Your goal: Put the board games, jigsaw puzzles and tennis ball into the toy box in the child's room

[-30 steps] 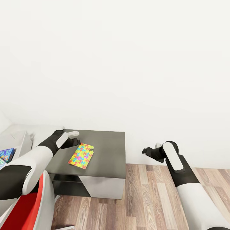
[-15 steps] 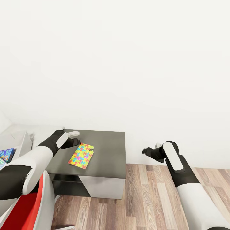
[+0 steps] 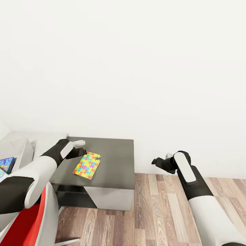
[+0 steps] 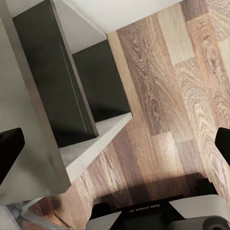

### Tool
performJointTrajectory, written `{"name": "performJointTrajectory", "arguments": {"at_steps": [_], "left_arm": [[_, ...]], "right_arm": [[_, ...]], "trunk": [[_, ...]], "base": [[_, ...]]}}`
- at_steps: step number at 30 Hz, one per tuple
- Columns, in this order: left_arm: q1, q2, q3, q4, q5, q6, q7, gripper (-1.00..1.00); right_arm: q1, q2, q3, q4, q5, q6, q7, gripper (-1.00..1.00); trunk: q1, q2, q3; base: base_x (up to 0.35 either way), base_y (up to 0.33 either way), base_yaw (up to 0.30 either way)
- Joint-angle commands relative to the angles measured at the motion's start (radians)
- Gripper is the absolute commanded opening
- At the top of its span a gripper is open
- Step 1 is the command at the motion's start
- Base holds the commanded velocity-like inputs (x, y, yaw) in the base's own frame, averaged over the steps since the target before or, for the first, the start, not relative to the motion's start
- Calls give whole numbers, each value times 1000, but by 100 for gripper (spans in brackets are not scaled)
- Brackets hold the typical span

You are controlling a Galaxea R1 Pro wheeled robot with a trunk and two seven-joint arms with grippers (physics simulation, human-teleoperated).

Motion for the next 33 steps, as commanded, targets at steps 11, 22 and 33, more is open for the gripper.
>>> {"name": "performJointTrajectory", "arguments": {"at_steps": [11,22,33], "left_arm": [[-1,-1,-6,-2,11,4,7,100],[0,-1,-6,-2,11,3,7,100],[0,-3,-6,-2,11,3,7,100]], "right_arm": [[-1,-1,2,-1,-9,2,-10,100],[-1,-1,3,-1,-9,2,-10,100],[0,-1,4,-1,-8,2,-10,100]], "trunk": [[1,-2,-20],[1,-2,-38],[1,-2,-55]], "base": [[0,0,0],[0,0,0],[0,0,0]]}}
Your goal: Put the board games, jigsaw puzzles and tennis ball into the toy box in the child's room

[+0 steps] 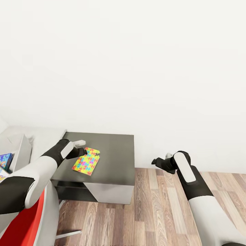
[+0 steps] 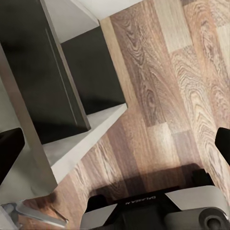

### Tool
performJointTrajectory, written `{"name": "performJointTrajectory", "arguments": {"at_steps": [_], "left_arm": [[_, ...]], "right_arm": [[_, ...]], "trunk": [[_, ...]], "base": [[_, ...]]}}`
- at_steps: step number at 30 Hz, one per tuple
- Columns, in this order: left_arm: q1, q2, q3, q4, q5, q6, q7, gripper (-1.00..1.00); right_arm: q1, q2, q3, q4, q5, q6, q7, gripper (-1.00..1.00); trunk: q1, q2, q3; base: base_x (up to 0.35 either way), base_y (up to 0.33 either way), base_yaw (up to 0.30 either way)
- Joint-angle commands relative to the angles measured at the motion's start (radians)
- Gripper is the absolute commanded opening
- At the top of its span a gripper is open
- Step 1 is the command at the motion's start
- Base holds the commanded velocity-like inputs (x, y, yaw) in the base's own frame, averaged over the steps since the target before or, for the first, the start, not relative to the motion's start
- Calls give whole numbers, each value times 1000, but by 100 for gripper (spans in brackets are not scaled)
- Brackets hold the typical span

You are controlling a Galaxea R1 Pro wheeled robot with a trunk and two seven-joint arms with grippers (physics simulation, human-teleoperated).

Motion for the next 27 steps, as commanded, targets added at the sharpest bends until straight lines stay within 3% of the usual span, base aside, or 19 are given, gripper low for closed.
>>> {"name": "performJointTrajectory", "arguments": {"at_steps": [1,16,27], "left_arm": [[-1,1,-6,-2,11,4,7,100],[-1,0,-7,-2,11,4,7,100],[3,0,-6,-2,9,4,7,100]], "right_arm": [[-1,-1,2,-1,-9,2,-10,100],[0,-1,2,-1,-8,-3,-10,100],[22,-1,3,-1,4,-11,-10,100]], "trunk": [[1,-2,-3],[1,-2,-27],[1,-2,-31]], "base": [[0,0,0],[0,0,0],[0,0,0]]}}
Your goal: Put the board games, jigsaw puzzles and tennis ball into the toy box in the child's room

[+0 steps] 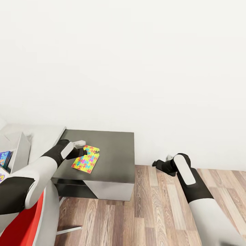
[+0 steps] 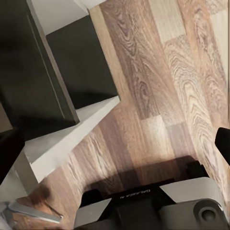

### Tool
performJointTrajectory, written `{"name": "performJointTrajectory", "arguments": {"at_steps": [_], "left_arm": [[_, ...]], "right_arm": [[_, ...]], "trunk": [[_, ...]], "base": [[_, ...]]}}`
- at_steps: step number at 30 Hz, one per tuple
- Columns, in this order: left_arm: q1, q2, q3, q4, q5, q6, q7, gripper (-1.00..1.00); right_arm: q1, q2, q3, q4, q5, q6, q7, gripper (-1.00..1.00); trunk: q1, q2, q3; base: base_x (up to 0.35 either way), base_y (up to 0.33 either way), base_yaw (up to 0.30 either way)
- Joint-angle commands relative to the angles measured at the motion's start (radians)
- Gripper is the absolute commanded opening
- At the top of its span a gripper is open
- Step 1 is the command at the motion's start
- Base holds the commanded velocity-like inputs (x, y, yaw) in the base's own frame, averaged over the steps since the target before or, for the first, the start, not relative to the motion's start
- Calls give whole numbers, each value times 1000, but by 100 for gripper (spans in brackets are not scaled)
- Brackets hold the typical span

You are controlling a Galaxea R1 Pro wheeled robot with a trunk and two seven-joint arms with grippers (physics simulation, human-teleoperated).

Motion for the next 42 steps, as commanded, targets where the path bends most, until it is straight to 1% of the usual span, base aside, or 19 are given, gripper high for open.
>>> {"name": "performJointTrajectory", "arguments": {"at_steps": [1,6,11,26,42], "left_arm": [[0,1,-6,-2,10,4,7,100],[1,1,-6,-3,8,4,7,100],[1,1,-6,-3,8,4,7,100],[1,1,-6,-3,8,4,7,100],[1,1,-6,-3,8,4,7,100]], "right_arm": [[1,-1,3,-1,-6,2,-10,100],[7,-1,3,-1,19,2,-10,100],[9,-1,2,-1,28,2,-10,100],[9,0,-1,0,25,2,-8,100],[9,1,-1,0,27,3,-7,100]], "trunk": [[1,-2,-2],[1,-2,-2],[1,-2,-2],[1,-2,-3],[1,-2,-26]], "base": [[0,0,0],[0,0,0],[0,0,0],[0,0,0],[0,0,0]]}}
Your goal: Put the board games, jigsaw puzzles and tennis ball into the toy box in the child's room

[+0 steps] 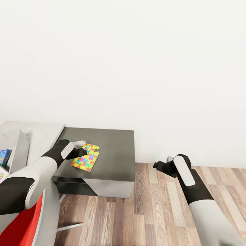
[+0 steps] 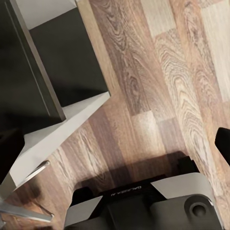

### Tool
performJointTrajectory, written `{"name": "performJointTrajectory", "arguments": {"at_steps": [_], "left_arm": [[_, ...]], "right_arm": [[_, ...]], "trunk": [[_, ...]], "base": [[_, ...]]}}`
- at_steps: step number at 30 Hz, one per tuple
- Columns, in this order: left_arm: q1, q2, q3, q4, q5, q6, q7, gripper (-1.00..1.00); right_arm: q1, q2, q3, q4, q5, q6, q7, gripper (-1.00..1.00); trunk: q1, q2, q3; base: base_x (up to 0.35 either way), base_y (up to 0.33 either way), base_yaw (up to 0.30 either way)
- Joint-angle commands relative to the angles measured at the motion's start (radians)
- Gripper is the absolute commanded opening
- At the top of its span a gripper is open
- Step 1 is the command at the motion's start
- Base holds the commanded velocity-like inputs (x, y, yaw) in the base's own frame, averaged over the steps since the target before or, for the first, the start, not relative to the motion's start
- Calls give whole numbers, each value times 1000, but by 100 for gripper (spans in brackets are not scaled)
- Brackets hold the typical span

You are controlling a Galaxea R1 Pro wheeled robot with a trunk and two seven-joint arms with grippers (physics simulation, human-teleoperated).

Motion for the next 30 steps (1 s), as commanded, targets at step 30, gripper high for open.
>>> {"name": "performJointTrajectory", "arguments": {"at_steps": [30], "left_arm": [[1,1,-6,-2,11,4,7,100]], "right_arm": [[0,-1,4,-2,-11,1,-10,100]], "trunk": [[0,-2,-20]], "base": [[0,0,0]]}}
